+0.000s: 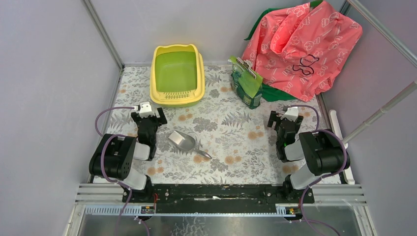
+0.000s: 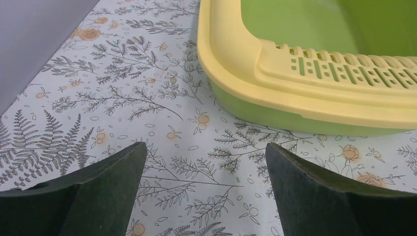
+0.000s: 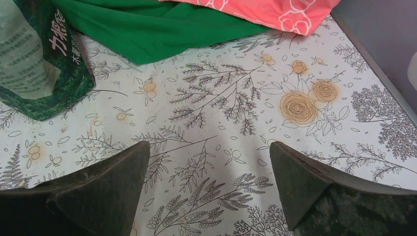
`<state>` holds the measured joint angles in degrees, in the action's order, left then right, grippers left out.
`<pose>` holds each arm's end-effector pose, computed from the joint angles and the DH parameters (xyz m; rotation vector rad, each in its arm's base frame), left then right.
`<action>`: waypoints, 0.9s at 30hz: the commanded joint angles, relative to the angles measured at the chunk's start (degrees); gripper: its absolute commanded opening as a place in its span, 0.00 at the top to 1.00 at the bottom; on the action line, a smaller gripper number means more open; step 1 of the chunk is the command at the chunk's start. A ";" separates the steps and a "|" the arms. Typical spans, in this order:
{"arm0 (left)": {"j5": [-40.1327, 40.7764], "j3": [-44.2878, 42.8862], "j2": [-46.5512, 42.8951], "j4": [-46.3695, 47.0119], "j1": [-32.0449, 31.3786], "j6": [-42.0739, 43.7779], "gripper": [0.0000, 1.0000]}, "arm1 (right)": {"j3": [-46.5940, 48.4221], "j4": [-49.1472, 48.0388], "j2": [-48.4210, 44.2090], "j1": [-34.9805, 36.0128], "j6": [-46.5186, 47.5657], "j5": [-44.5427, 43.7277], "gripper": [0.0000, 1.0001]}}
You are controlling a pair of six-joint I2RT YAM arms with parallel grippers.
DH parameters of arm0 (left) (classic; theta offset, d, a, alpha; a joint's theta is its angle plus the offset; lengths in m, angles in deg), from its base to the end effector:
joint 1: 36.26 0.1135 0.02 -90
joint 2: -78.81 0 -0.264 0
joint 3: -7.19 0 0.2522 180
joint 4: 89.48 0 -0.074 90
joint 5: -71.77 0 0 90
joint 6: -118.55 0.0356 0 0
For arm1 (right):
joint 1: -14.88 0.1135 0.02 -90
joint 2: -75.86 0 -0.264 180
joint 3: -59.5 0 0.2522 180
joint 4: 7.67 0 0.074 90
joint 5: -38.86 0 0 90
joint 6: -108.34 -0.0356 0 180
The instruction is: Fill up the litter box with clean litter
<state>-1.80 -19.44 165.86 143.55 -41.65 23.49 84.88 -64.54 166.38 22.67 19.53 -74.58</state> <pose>0.2380 -0.0123 0.1439 -0.2085 1.6828 0.1072 0.2337 0.0177 0.1333 0.1694 1.7018 -0.2648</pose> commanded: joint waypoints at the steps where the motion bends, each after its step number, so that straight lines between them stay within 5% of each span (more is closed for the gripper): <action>1: 0.27 -0.26 0.16 3.79 0.14 0.05 0.01 | 1.70 -1.48 -1.22 -0.40 -0.39 0.55 0.00; 11: 3.74 -0.37 -2.89 1.21 -0.43 -0.16 0.01 | -0.71 -6.33 -1.29 -0.41 0.94 1.94 0.00; 16: 9.09 -7.21 -13.48 -18.92 -2.36 -0.49 0.01 | -4.98 -10.51 -7.20 0.73 0.57 -3.55 0.00; 18: 9.15 -9.73 -19.23 -27.17 -3.57 -2.18 0.01 | -3.43 -1.43 -15.54 2.06 0.73 -4.79 0.00; 22: 8.79 -12.52 -30.74 -40.13 -7.70 -10.56 0.01 | 11.46 46.65 -35.03 2.50 -14.86 -8.69 0.00; 27: 8.82 -18.71 -40.75 -52.18 -17.19 -16.00 0.01 | 30.74 76.50 -46.42 2.49 -22.65 7.53 0.00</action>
<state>5.37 -32.92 129.75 105.28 -53.15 13.42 103.75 -17.13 127.61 24.75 6.20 -76.68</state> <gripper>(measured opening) 0.986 0.995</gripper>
